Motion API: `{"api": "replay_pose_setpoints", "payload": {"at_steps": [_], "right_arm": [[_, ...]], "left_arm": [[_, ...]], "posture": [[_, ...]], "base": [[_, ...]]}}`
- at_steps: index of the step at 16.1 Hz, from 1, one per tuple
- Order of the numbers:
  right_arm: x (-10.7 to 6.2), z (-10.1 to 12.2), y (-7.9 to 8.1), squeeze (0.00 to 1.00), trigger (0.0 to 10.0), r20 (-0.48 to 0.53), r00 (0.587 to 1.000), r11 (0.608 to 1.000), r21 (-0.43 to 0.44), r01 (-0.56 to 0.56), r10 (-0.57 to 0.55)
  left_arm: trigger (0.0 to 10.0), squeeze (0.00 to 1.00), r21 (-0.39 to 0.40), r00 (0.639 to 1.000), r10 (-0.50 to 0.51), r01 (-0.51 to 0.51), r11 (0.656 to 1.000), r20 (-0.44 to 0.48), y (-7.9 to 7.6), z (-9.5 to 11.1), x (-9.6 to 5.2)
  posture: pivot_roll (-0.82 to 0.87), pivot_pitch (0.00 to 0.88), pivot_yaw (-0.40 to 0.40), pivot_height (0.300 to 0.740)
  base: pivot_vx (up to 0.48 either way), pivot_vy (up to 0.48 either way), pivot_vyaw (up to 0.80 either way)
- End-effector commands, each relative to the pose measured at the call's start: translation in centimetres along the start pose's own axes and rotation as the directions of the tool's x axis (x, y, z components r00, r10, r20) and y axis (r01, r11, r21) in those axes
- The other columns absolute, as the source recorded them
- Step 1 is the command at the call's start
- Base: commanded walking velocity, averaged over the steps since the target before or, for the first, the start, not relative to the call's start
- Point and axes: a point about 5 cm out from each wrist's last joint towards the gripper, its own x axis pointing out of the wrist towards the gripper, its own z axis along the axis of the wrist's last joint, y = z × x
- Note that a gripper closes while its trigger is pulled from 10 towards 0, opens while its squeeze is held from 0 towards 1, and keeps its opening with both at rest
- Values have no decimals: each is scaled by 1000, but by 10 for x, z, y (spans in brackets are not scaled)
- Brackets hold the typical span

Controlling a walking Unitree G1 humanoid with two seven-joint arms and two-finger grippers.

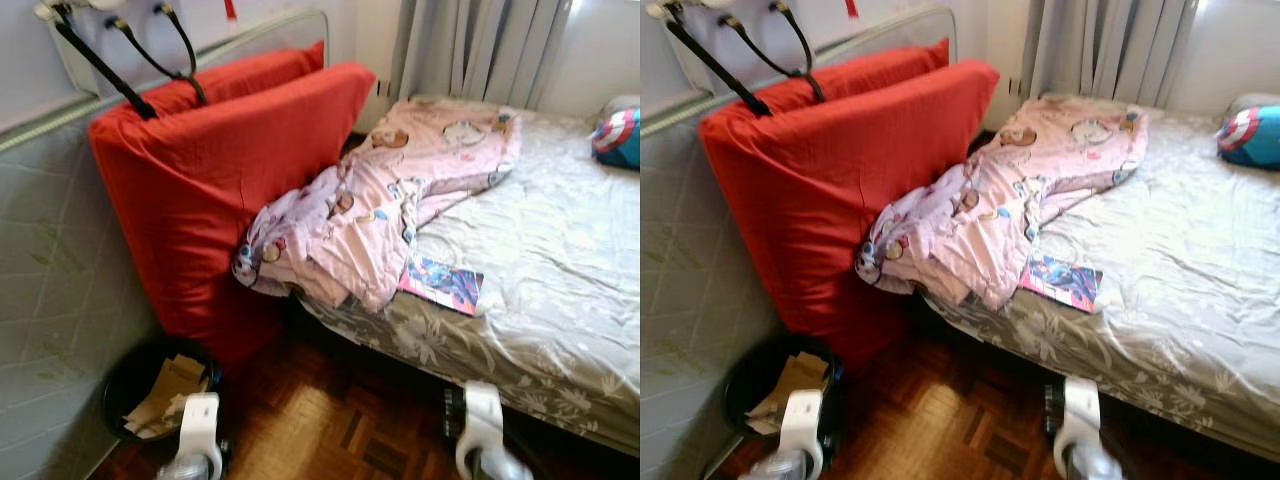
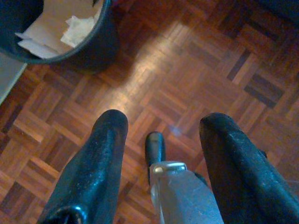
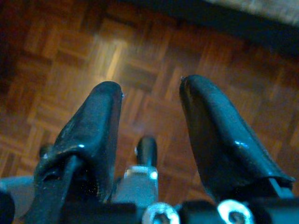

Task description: Clean up the room

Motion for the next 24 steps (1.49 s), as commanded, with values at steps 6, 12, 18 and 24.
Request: {"api": "replay_pose_setpoints", "payload": {"at_steps": [6,12,18,24], "right_arm": [[2,15,4,0,10000,43,999,1000,27,-7,6],[2,16,4,0,10000,47,999,999,32,-7,5],[2,15,4,0,10000,38,999,1000,21,-11,10],[2,15,4,0,10000,38,999,1000,19,-12,12]], "left_arm": [[10000,0,-29,1000,-3,3,1000,13,0,5,1],[10000,0,-52,1000,-13,14,999,22,-1,6,1],[10000,0,-53,1000,-15,16,998,17,-1,5,1],[10000,0,-58,1000,-14,15,998,21,-1,5,1]], "posture": [[8,0,17,740],[6,0,16,740],[6,0,15,740],[6,0,12,740]], "base": [[0,0,0],[0,0,0],[0,0,0],[166,0,0]]}}
